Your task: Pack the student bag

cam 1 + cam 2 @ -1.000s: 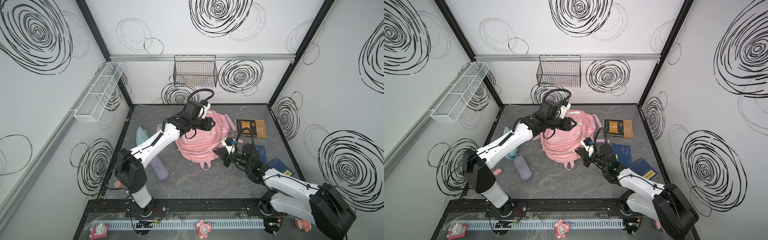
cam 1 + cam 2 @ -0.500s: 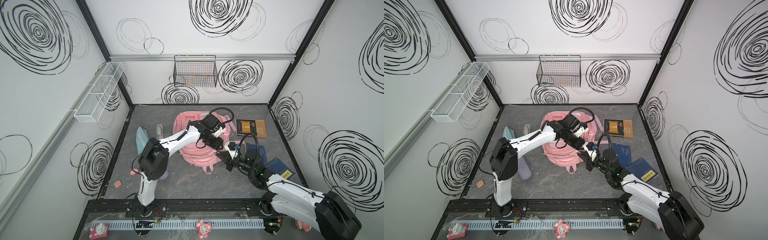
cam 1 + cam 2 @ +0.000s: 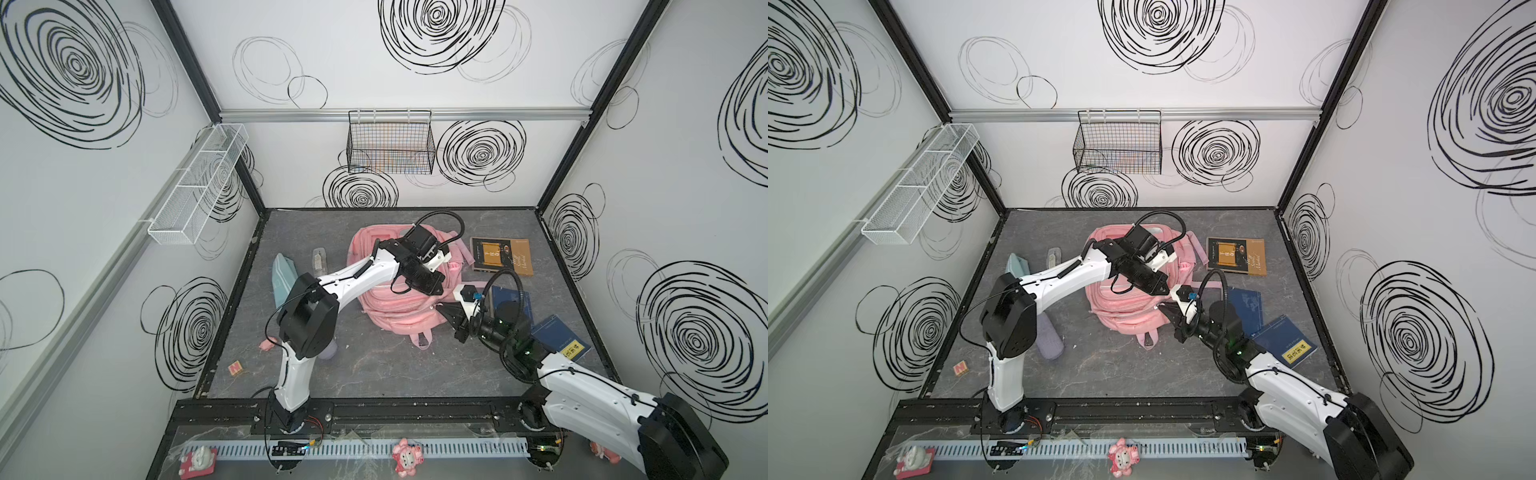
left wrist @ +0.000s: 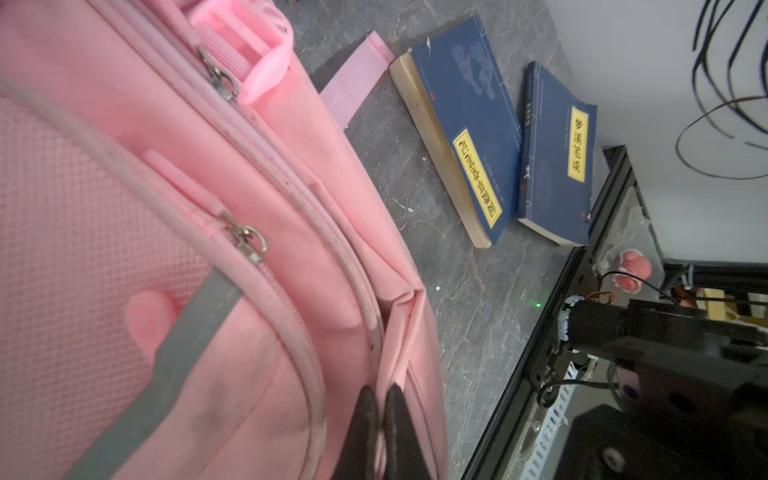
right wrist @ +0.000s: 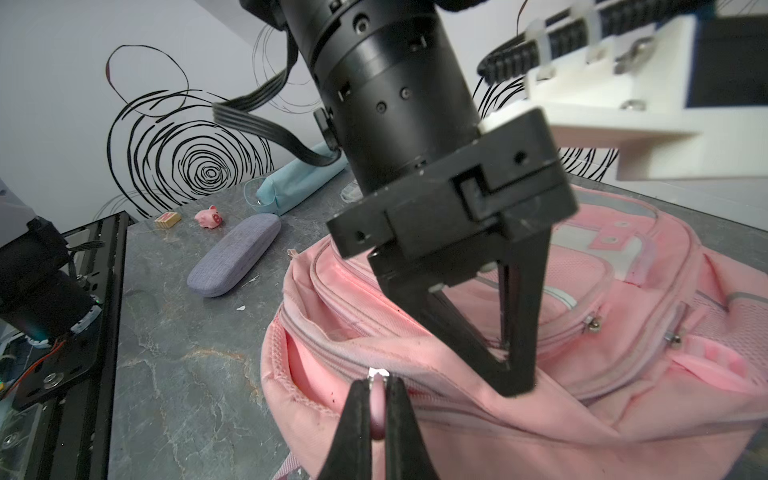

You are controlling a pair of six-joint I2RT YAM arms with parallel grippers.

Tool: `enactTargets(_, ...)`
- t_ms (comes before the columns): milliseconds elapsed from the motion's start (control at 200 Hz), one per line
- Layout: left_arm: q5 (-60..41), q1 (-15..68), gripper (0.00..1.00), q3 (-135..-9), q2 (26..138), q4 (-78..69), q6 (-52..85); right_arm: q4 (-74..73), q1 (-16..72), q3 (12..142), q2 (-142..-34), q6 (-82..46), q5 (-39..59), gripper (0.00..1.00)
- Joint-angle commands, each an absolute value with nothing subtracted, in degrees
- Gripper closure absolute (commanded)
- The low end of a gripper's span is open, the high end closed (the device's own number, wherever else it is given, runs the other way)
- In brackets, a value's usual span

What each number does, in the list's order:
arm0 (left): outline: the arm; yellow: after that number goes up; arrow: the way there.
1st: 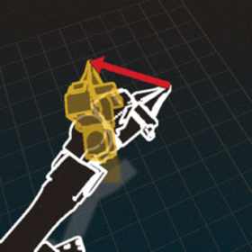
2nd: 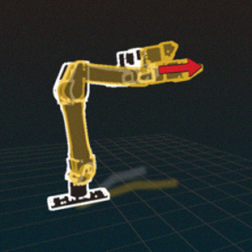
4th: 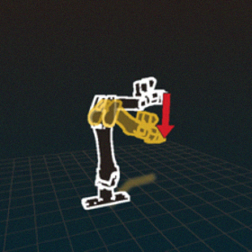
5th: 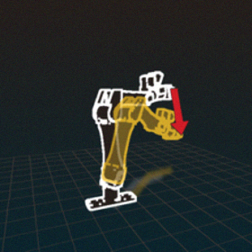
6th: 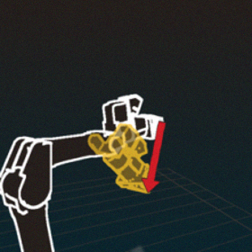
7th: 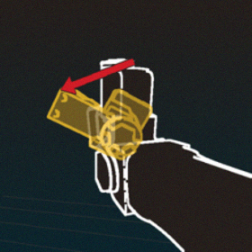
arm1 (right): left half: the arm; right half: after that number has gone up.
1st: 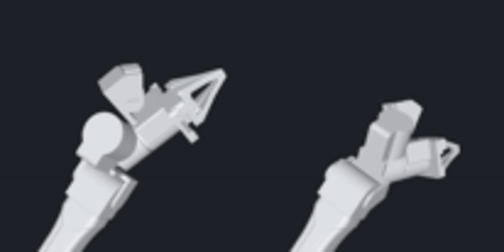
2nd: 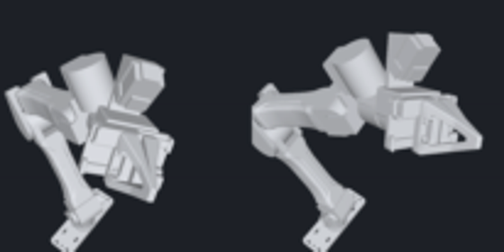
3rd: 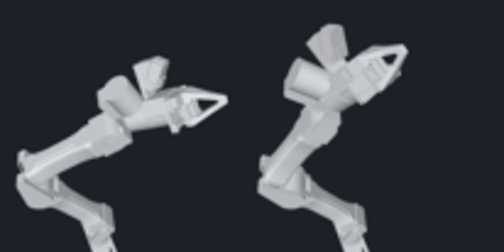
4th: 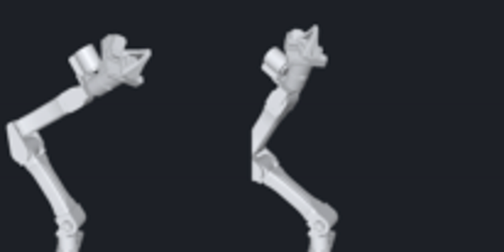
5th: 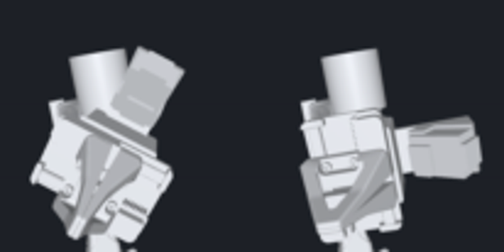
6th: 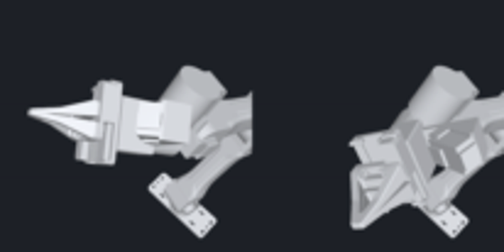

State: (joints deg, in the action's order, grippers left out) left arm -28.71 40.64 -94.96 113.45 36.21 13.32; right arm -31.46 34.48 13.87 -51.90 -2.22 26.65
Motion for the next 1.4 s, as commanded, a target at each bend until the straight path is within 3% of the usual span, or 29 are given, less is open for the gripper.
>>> enactTargets(0,-30.03,36.93,1.0,-92.48,108.26,26.18,20.82,-34.88,34.8,13.98,-49.94,-0.36,26.15,1.0)
enactTargets(330,-28.39,34.26,1.0,-90.35,104.5,14.61,33.31,-35.25,39.82,15.15,-49.82,4.39,24.08,1.0)
enactTargets(810,-24.77,34.14,1.0,-86.57,99.82,7.36,37.65,-35.78,46.21,21.59,-59.34,6.04,21.09,1.0)
enactTargets(875,-26.26,33.6,0.77,-86.53,98.85,9.61,35.53,-35.14,46.14,21.68,-59.32,4.09,19.38,1.0)
enactTargets(975,-27.02,33.48,0.61,-86.18,97.1,15.48,29.5,-35.77,46.14,21.11,-59.25,4.13,19.2,1.0)
enactTargets(1396,-26.48,34.41,0.55,-81.16,92.2,37.09,8.52,-37.19,46.1,18.71,-56.26,3.47,19.11,1.0)
